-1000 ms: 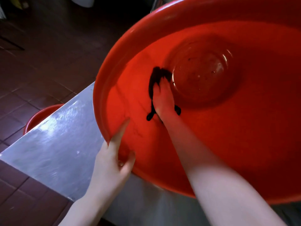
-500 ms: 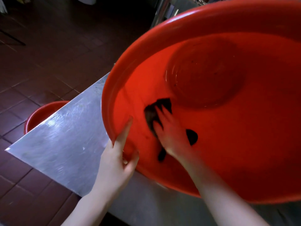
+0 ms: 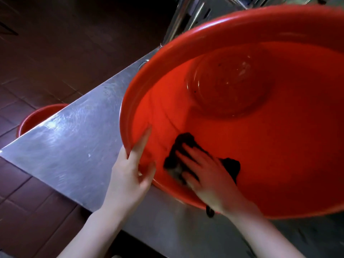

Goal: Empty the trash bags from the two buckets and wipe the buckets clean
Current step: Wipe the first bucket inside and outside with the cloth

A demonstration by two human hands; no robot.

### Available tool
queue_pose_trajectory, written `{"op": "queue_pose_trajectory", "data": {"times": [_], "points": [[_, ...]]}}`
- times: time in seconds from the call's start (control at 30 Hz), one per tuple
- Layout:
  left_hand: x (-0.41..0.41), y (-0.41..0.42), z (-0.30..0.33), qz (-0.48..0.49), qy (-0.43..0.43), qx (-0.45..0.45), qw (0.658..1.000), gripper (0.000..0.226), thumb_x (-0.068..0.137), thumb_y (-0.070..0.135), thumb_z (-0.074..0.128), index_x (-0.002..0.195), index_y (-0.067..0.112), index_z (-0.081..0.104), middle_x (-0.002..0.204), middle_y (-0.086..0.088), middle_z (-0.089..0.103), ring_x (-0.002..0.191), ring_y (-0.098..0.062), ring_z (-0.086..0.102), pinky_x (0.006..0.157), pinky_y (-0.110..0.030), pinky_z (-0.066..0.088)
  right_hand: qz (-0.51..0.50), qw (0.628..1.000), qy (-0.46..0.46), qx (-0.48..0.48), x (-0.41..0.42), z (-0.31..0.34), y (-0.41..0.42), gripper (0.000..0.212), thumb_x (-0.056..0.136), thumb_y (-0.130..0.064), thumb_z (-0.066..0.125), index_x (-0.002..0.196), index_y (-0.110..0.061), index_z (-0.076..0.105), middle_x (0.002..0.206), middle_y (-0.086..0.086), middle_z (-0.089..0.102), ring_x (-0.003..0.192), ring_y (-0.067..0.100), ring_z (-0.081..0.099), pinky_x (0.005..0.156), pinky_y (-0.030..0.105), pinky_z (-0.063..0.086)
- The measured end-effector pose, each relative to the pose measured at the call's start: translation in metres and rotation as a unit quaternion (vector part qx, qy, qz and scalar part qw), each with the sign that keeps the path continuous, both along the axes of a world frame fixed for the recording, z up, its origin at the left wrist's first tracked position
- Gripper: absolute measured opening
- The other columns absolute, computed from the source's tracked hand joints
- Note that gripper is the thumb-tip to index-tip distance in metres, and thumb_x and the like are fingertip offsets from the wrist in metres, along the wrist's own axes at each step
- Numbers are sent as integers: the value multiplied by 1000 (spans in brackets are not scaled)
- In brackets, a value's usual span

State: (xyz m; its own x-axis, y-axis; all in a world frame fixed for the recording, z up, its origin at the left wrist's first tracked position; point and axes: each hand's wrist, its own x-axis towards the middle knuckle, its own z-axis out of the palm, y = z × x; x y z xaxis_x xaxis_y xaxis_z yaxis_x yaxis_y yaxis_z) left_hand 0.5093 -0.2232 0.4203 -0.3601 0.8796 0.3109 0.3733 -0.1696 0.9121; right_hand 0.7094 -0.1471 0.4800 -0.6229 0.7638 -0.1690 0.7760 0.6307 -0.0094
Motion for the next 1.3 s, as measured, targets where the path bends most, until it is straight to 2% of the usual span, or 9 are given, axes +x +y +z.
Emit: {"op": "queue_pose_trajectory", "data": {"times": [0.13,0.3,0.43,0.6,0.7,0.83,1.03,1.13,1.3], "points": [[-11,-5,15,20,27,39,999,78,81,-6,68,144,32,42,112,0,45,82,7,53,68,-1,40,-201,976,-66,54,-18,-8,97,51,99,-45,27,149,-33,30,160,-9,20,144,22,25,114,55,21],[-51,-6,31,137,113,105,978,34,90,8,59,122,18,63,117,1,39,80,-18,56,80,-22,49,-194,981,21,27,-83,-16,133,50,102,-43,26,151,-32,28,159,-5,22,141,30,28,114,53,22],[-41,-21,19,107,2,41,993,47,87,36,56,133,43,50,133,-1,33,107,2,53,96,-29,48,-169,985,0,35,-109,-6,139,49,106,-31,24,153,-19,25,161,1,19,144,29,24,114,41,21],[7,-17,5,2,-114,-31,993,70,81,28,63,138,58,35,132,-2,36,99,-19,61,78,-8,48,-181,977,116,-15,-116,-10,130,50,104,-34,30,152,-20,29,160,1,22,145,25,24,117,36,20],[10,-8,10,4,-82,-25,996,77,81,24,55,138,65,24,146,-5,28,121,-34,50,91,-30,53,-90,969,220,-59,-100,-7,64,52,99,-30,41,148,-13,36,158,8,27,145,22,26,116,22,13],[9,-9,11,-1,-72,-11,997,85,81,17,53,138,68,15,151,17,13,137,8,21,106,-18,31,41,992,114,-28,-46,-2,-12,55,97,-41,33,151,-30,28,160,-8,21,146,15,24,117,38,23],[9,-7,19,7,-78,-34,996,78,83,21,52,137,68,21,136,26,20,114,15,33,96,-50,50,-223,974,9,41,-57,-5,109,55,99,-39,24,151,-22,30,160,1,22,145,24,24,115,53,21],[9,-2,25,21,-53,-29,998,76,86,18,52,137,64,20,144,15,18,120,-7,36,107,-38,35,-266,964,26,17,-88,-3,128,48,104,-26,26,151,-16,29,161,2,18,146,25,18,116,46,14],[6,-2,27,31,-16,-73,997,80,87,13,55,141,55,15,152,-14,12,116,-50,49,96,-50,44,-31,987,156,-30,-75,-9,29,58,95,-39,33,150,-22,32,159,1,25,145,19,26,118,39,22]]}}
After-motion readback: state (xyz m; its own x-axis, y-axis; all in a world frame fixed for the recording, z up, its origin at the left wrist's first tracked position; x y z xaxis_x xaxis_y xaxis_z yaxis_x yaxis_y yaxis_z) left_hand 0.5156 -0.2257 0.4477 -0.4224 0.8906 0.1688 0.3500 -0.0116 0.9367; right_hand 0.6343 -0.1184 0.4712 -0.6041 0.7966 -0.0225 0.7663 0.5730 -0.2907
